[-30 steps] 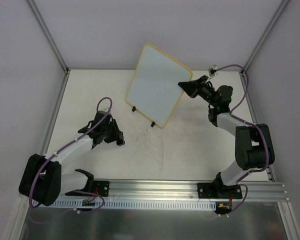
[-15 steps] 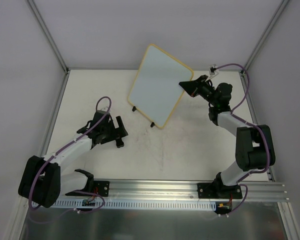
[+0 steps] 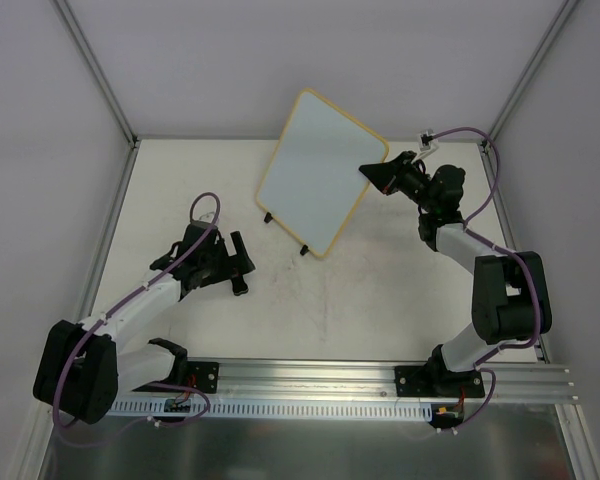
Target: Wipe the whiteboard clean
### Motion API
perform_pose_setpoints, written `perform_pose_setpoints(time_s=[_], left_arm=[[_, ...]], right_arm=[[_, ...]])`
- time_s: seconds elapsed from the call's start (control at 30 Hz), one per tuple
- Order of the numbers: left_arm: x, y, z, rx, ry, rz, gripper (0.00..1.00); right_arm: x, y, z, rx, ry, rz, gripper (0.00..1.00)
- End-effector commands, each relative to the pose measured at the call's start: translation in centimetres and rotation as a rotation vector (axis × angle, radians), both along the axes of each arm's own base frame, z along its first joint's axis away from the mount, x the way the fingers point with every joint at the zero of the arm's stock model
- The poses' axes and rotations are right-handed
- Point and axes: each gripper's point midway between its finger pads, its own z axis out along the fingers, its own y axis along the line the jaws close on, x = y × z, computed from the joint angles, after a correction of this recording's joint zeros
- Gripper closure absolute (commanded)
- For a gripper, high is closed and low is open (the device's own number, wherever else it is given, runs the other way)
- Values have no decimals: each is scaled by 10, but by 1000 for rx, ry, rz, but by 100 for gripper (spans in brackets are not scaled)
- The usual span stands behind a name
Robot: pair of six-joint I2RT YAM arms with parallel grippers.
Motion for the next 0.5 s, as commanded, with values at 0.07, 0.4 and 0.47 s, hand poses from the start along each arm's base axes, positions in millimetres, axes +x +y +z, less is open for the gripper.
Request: perform_pose_setpoints(time_s=[0.07, 0.4, 0.47], left_arm=[[6, 9, 10, 32, -36, 15, 1], [5, 9, 9, 34, -33, 14, 1], [5, 9, 9, 33, -35, 14, 1]], right_arm=[[-34, 23, -23, -20, 107, 184, 94], [-30, 21, -32, -25, 122, 178, 87], [-29, 21, -35, -26, 128, 178, 85]])
